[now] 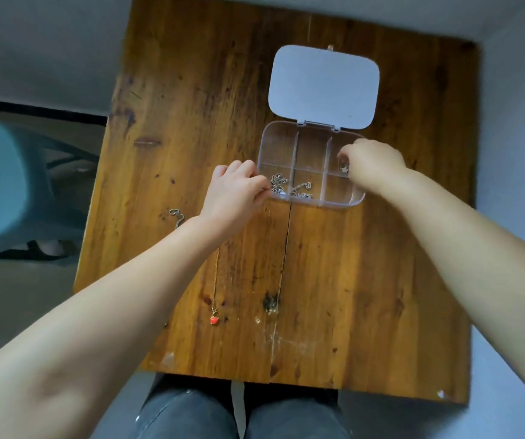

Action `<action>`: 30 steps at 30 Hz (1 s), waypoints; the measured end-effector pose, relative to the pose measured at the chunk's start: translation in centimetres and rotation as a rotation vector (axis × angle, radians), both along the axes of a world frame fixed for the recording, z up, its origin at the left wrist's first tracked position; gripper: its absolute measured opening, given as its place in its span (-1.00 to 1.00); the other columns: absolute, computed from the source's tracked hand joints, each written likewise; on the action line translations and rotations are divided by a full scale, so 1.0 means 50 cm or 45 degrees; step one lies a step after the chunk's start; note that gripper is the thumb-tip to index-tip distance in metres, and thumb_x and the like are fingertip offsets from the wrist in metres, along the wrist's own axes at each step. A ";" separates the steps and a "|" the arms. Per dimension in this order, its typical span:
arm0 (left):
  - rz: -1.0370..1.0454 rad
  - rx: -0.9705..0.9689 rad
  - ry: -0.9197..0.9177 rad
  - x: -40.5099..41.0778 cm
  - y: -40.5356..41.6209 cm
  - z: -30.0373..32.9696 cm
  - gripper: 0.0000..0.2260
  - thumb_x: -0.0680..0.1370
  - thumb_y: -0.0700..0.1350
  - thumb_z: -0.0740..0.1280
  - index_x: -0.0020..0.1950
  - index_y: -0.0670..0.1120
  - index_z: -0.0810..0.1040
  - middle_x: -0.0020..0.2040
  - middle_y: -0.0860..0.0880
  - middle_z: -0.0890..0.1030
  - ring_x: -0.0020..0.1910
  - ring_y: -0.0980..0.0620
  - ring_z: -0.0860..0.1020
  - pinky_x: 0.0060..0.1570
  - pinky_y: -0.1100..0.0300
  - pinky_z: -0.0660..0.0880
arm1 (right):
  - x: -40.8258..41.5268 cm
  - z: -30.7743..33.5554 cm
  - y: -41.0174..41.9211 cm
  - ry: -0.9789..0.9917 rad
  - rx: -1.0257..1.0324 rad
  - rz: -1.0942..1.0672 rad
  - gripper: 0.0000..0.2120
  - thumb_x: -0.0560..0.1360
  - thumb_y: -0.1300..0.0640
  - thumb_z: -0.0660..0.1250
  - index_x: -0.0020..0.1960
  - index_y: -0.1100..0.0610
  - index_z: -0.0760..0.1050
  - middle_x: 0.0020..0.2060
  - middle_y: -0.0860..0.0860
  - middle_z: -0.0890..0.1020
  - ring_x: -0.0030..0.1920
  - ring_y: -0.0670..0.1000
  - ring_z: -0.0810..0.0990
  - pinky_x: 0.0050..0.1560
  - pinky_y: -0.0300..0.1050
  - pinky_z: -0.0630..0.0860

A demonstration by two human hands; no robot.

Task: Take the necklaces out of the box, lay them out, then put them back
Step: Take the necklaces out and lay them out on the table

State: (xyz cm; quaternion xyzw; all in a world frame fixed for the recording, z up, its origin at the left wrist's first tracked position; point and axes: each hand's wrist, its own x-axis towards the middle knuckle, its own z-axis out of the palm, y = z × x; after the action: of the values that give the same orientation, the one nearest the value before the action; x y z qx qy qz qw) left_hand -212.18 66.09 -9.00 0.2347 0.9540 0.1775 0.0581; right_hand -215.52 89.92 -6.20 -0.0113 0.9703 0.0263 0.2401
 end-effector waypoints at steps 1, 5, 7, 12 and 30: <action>0.005 -0.005 -0.001 0.002 0.001 0.000 -0.86 0.56 -0.09 0.30 0.00 -0.11 0.62 -0.04 -0.13 0.57 0.01 -0.15 0.47 0.06 -0.04 0.35 | -0.002 -0.004 0.000 -0.002 0.062 0.051 -0.63 0.44 0.38 0.19 0.19 0.16 0.52 0.05 0.16 0.56 -0.02 0.23 0.55 -0.24 -0.01 0.47; 0.044 -0.017 0.008 0.009 0.007 0.003 -0.85 0.56 -0.09 0.30 0.00 -0.12 0.61 -0.02 -0.14 0.57 0.04 -0.14 0.47 0.08 -0.04 0.34 | 0.000 -0.008 -0.006 -0.018 0.171 0.185 -0.76 0.46 0.32 0.22 0.07 0.17 0.56 -0.10 0.12 0.56 -0.18 0.15 0.53 -0.32 -0.08 0.42; 0.065 -0.014 0.013 0.011 0.009 0.006 -0.85 0.55 -0.09 0.30 0.00 -0.12 0.61 -0.03 -0.14 0.56 0.03 -0.15 0.47 0.06 -0.04 0.33 | 0.002 -0.006 -0.007 -0.020 0.140 0.209 -0.82 0.49 0.26 0.24 0.06 0.16 0.53 -0.13 0.11 0.54 -0.22 0.12 0.51 -0.38 -0.12 0.36; 0.073 -0.028 0.004 0.011 0.014 0.012 -0.84 0.56 -0.08 0.29 0.02 -0.11 0.61 -0.02 -0.13 0.56 0.04 -0.13 0.46 0.07 -0.02 0.32 | 0.007 -0.002 0.003 0.093 0.002 0.210 -0.88 0.52 0.19 0.26 0.05 0.14 0.48 -0.15 0.10 0.54 -0.21 0.11 0.50 -0.33 -0.08 0.37; 0.067 -0.081 -0.020 0.009 0.019 0.024 -0.77 0.56 -0.05 0.28 0.19 -0.07 0.52 0.11 -0.13 0.51 0.15 -0.13 0.41 0.15 -0.03 0.32 | 0.042 0.058 -0.021 0.270 -0.847 -0.361 -0.97 0.52 0.12 0.31 -0.07 0.07 0.51 -0.20 -0.01 0.59 -0.23 -0.07 0.54 -0.32 -0.30 0.45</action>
State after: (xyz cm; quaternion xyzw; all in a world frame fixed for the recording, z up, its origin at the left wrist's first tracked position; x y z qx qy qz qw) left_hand -211.72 67.06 -7.81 0.2062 0.9644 0.1505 0.0685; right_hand -213.43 88.89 -3.33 0.0484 0.9372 -0.3228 0.1226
